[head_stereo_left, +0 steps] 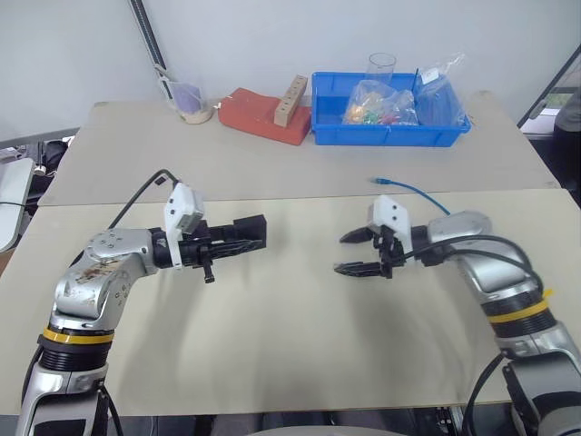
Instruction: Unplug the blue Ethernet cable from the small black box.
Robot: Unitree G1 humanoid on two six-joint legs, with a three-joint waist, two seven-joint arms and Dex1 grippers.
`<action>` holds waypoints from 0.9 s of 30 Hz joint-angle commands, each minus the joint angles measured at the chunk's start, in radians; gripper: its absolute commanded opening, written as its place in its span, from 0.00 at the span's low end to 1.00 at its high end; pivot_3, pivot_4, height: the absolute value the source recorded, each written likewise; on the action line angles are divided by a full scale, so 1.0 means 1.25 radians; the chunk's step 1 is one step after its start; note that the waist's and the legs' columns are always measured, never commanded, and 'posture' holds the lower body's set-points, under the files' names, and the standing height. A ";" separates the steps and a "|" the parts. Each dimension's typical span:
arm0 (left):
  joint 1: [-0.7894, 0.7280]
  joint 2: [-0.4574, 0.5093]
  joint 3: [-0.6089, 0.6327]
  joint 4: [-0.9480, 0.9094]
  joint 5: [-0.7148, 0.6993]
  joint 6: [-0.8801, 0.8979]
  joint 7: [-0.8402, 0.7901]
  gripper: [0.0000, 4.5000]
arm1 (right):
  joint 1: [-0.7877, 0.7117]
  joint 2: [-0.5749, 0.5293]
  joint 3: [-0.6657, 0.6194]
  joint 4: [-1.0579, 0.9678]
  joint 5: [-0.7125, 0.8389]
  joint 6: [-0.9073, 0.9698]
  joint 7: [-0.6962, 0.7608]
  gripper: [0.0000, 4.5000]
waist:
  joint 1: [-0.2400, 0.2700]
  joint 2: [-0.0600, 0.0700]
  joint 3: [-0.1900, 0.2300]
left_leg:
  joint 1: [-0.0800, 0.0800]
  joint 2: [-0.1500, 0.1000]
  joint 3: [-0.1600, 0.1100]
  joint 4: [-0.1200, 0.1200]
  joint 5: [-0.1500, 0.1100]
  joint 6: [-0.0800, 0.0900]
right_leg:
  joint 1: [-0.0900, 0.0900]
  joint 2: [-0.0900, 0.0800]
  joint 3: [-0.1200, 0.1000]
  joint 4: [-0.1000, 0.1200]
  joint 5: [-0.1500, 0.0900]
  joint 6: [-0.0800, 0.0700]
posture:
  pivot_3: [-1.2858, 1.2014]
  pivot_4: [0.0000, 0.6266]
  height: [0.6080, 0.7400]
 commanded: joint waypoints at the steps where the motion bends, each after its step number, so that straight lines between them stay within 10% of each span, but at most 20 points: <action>1: 0.039 -0.018 0.083 0.022 0.023 -0.054 0.088 0.13 | -0.050 0.020 -0.096 -0.162 0.125 0.148 -0.075 0.99 | 0.000 0.000 0.000 | 0.000 0.000 -0.001 0.000 0.000 0.000 | 0.000 0.000 0.000 0.000 0.000 0.000 | 0.52 0.24 1.00; 19: -0.022 -0.289 0.112 0.444 0.249 -0.521 0.472 0.13 | -0.053 0.066 -0.081 -0.238 0.143 0.191 -0.270 0.99 | 0.031 -0.001 0.000 | 0.000 -0.002 0.002 0.001 0.000 0.000 | 0.000 -0.003 -0.001 0.000 0.000 0.000 | 0.52 0.24 1.00; 27: -0.043 -0.282 0.124 0.522 0.224 -0.551 0.447 0.99 | -0.061 0.066 -0.074 -0.212 0.135 0.173 -0.267 1.00 | 0.020 -0.001 0.000 | 0.000 -0.002 0.002 0.001 0.000 0.000 | 0.000 -0.001 -0.001 0.000 0.000 0.000 | 0.52 0.24 1.00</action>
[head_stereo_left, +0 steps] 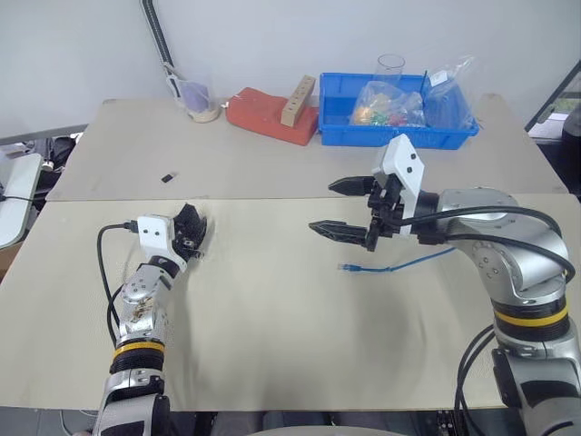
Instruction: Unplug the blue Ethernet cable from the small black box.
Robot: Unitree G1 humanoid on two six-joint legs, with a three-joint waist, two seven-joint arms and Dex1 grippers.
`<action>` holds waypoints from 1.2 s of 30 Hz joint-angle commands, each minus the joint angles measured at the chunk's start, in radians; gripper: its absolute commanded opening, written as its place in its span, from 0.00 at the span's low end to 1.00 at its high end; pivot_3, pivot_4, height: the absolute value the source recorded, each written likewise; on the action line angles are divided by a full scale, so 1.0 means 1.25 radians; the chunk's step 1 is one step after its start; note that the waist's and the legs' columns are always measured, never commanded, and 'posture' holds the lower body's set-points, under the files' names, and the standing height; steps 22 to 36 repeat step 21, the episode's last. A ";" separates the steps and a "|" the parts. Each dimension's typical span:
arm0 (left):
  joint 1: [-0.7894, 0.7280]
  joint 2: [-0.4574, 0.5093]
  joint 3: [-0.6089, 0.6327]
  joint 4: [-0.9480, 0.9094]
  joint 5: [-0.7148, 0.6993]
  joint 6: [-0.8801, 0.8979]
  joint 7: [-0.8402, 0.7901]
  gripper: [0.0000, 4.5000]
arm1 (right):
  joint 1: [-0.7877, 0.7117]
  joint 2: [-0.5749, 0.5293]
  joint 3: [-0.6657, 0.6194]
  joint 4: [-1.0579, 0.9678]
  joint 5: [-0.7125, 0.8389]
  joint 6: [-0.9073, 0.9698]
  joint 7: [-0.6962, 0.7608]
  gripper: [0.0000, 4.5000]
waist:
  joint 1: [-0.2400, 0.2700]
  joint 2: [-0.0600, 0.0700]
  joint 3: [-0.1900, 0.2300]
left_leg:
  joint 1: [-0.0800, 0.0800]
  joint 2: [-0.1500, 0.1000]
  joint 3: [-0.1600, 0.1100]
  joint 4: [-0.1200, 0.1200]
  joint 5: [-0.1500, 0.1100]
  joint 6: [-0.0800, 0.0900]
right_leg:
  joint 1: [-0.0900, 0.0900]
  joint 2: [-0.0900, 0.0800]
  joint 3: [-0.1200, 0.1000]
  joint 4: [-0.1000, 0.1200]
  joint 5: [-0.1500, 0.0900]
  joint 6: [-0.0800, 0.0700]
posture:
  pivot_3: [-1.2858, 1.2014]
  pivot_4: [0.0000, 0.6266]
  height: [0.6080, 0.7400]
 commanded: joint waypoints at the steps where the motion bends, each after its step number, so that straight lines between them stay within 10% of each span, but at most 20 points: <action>1: -0.008 0.015 0.017 -0.013 -0.018 -0.021 -0.009 1.00 | -0.020 0.001 -0.003 -0.002 0.000 -0.025 -0.002 1.00 | 0.000 0.000 0.000 | 0.000 0.000 0.000 0.000 0.000 0.000 | 0.000 0.000 0.000 0.000 0.000 0.000 | 0.52 0.24 1.00; 7: 0.136 0.064 0.010 -0.261 -0.085 0.122 -0.061 1.00 | -0.005 -0.007 -0.002 0.010 -0.001 -0.042 0.007 1.00 | -0.005 0.000 0.000 | 0.000 0.000 0.000 0.000 0.000 0.000 | 0.000 0.000 0.000 0.000 0.000 0.000 | 0.52 0.24 1.00; 17: 0.422 0.421 0.202 -0.785 -0.321 0.570 -0.197 1.00 | 0.111 -0.140 -0.074 -0.009 0.015 -0.104 0.103 1.00 | 0.003 0.000 0.001 | 0.001 0.001 -0.003 -0.002 0.000 0.000 | 0.001 -0.001 0.001 -0.002 0.000 0.000 | 0.52 0.24 1.00; 36: 0.431 0.465 0.234 -0.831 -0.355 0.619 -0.216 1.00 | 0.124 -0.141 -0.079 0.003 0.014 -0.105 0.093 1.00 | 0.001 0.001 0.001 | 0.002 0.000 -0.002 -0.003 0.000 0.000 | 0.001 -0.001 0.002 -0.002 0.000 0.001 | 0.52 0.24 1.00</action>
